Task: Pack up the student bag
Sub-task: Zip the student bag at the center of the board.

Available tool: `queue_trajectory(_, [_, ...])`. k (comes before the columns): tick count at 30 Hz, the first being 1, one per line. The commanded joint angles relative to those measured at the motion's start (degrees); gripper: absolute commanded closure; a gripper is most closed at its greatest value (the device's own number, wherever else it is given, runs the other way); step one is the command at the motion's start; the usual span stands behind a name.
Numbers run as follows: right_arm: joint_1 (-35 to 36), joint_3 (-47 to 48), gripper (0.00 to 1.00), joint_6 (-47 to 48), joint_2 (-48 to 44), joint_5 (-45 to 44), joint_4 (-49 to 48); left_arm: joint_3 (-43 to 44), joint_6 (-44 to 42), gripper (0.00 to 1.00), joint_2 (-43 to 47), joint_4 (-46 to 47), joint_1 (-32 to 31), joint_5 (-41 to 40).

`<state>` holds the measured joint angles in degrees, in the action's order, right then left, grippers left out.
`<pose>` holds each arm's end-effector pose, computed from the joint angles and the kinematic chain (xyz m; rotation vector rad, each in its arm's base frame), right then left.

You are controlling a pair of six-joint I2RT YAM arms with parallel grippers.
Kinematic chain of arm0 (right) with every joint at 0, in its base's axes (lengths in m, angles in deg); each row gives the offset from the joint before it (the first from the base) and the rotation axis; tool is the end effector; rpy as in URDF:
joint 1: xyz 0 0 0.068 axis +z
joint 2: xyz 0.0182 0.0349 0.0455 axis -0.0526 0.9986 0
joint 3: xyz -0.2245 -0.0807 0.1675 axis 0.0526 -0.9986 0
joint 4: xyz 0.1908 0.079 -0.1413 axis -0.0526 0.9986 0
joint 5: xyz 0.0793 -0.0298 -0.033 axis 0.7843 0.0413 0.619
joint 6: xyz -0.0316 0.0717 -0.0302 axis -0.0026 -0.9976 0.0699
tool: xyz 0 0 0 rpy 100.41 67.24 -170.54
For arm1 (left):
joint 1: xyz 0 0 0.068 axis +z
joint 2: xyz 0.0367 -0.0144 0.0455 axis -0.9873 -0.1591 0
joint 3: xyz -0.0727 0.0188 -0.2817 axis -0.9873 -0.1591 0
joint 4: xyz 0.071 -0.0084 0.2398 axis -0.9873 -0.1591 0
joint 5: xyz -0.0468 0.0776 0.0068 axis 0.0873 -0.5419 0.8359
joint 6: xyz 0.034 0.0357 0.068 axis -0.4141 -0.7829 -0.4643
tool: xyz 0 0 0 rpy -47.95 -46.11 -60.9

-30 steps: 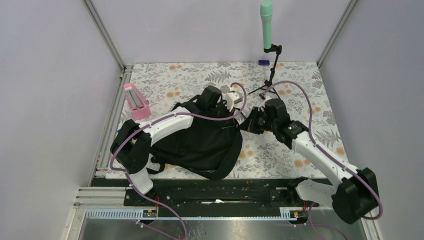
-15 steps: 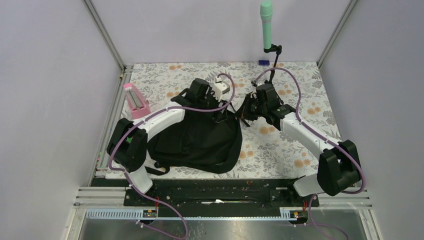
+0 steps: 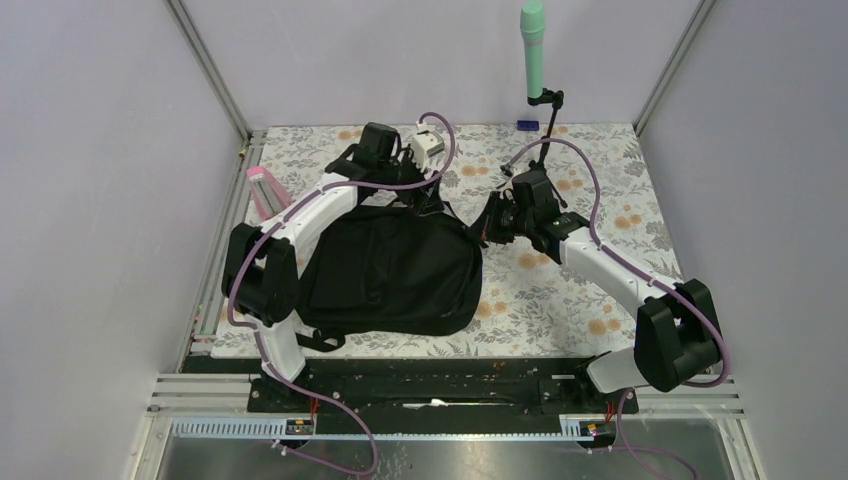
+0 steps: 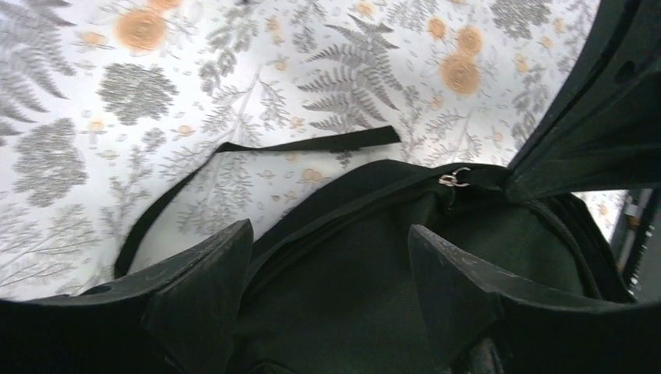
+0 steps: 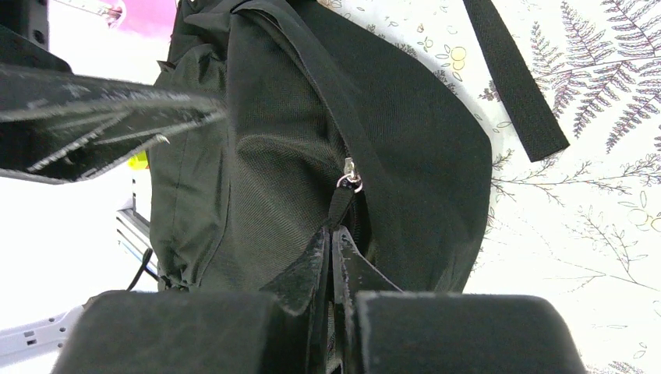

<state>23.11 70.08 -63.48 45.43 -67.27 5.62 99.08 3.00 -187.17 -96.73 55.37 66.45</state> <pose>0.2919 0.1681 0.2687 -0.0305 2.2635 0.9215 0.3718 -0.2229 0.2944 1.0338 1.9547 -0.7827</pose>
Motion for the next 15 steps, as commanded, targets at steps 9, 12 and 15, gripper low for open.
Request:
queue_trajectory(9, [-0.6, -0.2, 1.00, -0.4, -1.4, 2.8, -2.2, 7.1, -3.5, 0.24, -7.6, -3.4, 0.2, 4.7])
queue_trajectory(12, [-1.0, 0.0, 1.00, -0.5, -1.5, 3.1, -2.1, 6.8, -4.6, 0.24, -8.9, -3.4, -0.2, 6.1])
queue_trajectory(15, [-1.3, 0.2, 1.00, -0.7, -1.4, 3.6, -2.2, 6.5, -5.7, 0.24, -10.1, -3.4, -0.8, 6.7])
